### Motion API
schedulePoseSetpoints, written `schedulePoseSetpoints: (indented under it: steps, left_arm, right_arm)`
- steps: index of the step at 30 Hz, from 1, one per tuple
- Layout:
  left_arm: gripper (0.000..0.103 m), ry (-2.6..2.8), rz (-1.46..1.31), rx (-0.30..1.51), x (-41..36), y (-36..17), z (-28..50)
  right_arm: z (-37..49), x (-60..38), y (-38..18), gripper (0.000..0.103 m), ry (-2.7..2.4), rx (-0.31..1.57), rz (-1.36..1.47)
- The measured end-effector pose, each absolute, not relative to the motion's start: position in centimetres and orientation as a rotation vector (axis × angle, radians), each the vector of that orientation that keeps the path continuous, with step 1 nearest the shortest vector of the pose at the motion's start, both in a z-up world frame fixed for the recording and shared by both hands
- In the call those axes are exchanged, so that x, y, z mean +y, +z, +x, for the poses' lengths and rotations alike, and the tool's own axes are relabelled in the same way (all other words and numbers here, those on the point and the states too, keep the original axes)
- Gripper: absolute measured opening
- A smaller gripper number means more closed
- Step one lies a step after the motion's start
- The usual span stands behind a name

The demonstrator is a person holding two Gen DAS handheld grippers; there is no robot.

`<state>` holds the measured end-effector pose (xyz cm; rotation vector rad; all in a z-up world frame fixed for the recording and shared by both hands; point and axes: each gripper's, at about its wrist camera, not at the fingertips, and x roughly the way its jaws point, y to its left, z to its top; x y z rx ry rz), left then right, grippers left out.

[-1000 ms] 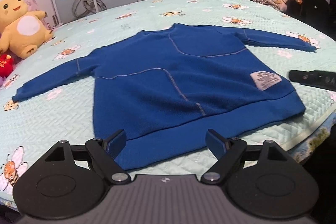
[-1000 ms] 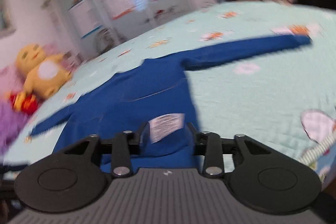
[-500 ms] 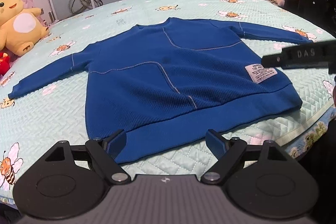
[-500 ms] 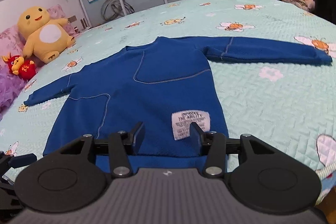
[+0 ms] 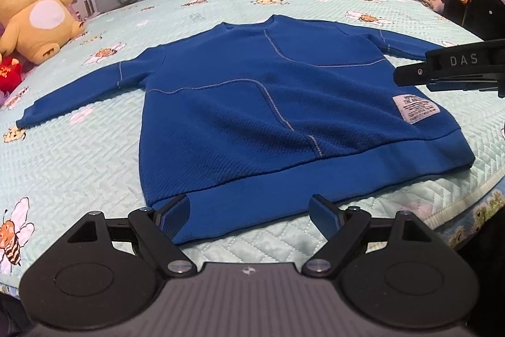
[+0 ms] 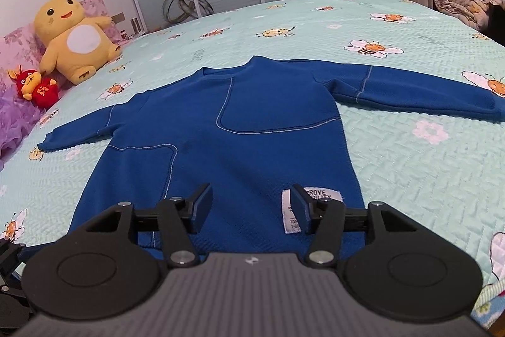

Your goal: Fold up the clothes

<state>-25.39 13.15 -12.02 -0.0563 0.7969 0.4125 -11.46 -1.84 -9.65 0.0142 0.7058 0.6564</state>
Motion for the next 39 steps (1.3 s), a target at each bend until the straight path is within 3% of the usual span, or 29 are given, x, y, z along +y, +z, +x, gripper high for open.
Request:
schedulePoseSetpoints:
  steps: [16, 28, 35, 39]
  left_arm:
    - [0.086, 0.419, -0.094, 0.791, 17.5, -12.1, -21.1]
    - [0.086, 0.451, -0.125, 0.552, 29.0, -7.9, -5.0]
    - [0.087, 0.501, -0.121, 0.488, 35.3, -11.9, 5.3]
    - [0.089, 0.592, -0.186, 0.546, 39.0, -16.6, 5.6]
  right_arm:
    - [-8.5, 2.3, -11.2, 0.058, 0.691, 0.745, -0.054]
    - [2.7, 8.5, -10.4, 0.061, 0.717, 0.563, -0.01]
    - [12.8, 16.3, -12.9, 0.061, 0.717, 0.503, -0.01]
    - [17.5, 18.6, -16.2, 0.06, 0.68, 0.572, 0.036]
